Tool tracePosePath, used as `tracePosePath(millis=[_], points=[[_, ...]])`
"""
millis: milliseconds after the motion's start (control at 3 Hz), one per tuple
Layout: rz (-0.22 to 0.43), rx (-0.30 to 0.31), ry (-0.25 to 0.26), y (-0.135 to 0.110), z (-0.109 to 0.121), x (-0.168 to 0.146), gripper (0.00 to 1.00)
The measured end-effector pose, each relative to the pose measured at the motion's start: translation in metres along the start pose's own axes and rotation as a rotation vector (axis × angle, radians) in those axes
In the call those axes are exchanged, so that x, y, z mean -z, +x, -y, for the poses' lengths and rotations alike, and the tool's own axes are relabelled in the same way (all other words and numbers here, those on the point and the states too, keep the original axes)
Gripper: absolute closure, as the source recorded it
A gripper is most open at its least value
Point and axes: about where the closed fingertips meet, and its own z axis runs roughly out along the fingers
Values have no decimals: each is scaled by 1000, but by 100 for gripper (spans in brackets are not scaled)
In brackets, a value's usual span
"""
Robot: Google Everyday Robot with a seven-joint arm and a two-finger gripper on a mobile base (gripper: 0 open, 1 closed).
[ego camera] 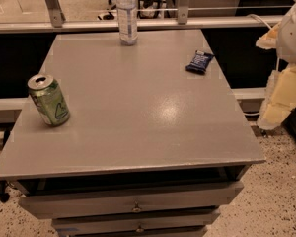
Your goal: Knock blue plastic bottle over
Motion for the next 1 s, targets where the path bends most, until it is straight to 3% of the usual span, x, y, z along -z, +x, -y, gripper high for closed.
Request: tracePosePath(millis=[333,667,1000], points=[[18,4,14,-6,4,-1,0],[108,17,29,-33,28,-19,0],[263,24,56,-81,70,-50,0]])
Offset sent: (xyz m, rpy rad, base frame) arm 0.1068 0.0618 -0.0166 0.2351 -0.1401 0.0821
